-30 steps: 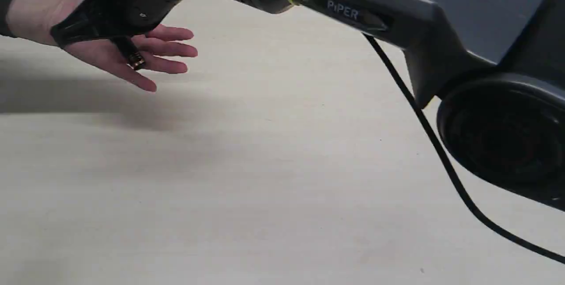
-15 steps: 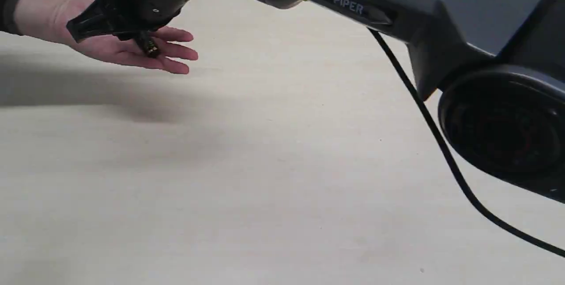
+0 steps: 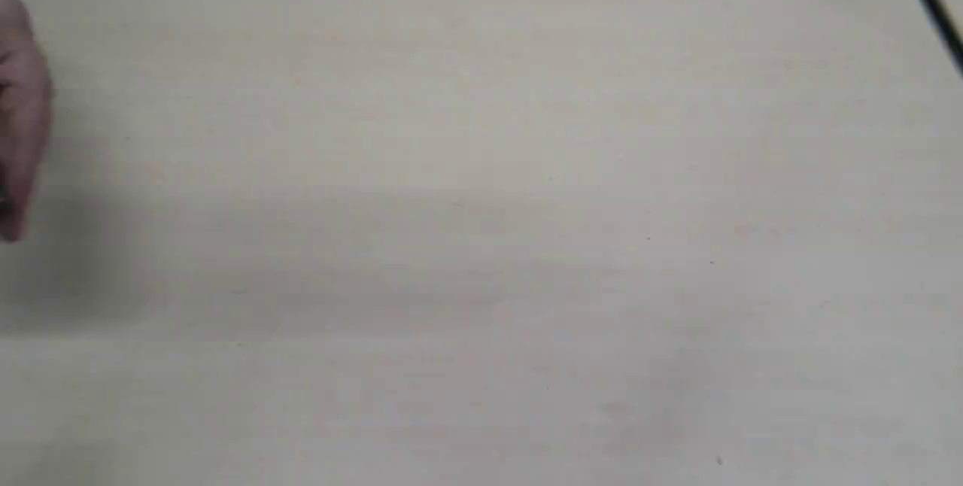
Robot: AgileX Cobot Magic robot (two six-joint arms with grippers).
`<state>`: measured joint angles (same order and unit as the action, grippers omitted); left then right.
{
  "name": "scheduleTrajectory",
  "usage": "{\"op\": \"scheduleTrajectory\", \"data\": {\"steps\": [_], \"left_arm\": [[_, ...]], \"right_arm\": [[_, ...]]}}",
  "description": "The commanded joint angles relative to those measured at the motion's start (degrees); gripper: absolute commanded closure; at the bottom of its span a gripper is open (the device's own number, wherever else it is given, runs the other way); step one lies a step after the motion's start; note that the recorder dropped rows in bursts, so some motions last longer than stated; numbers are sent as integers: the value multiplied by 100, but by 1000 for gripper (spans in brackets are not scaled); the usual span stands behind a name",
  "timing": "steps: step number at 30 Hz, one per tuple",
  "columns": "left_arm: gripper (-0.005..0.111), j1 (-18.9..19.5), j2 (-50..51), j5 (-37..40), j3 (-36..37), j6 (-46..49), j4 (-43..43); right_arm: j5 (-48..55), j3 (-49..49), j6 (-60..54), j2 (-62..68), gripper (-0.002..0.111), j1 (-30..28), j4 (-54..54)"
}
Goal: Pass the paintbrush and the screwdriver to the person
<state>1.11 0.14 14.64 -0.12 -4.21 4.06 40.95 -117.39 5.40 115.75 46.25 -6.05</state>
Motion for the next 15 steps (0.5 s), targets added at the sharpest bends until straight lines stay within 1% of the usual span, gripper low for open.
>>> {"op": "scheduleTrajectory", "data": {"steps": [1, 7, 15], "left_arm": [[107, -47, -14, -33, 12, -12, -10], [107, -47, -14, -45, 12, -12, -9], [107, -47, -14, -35, 12, -12, -9]], "right_arm": [[-37, 291, 42, -502, 104, -22, -145], [-94, 1435, 65, -1561, 104, -22, -500], [-766, 3260, 270, -3250, 104, -22, -673]]}}
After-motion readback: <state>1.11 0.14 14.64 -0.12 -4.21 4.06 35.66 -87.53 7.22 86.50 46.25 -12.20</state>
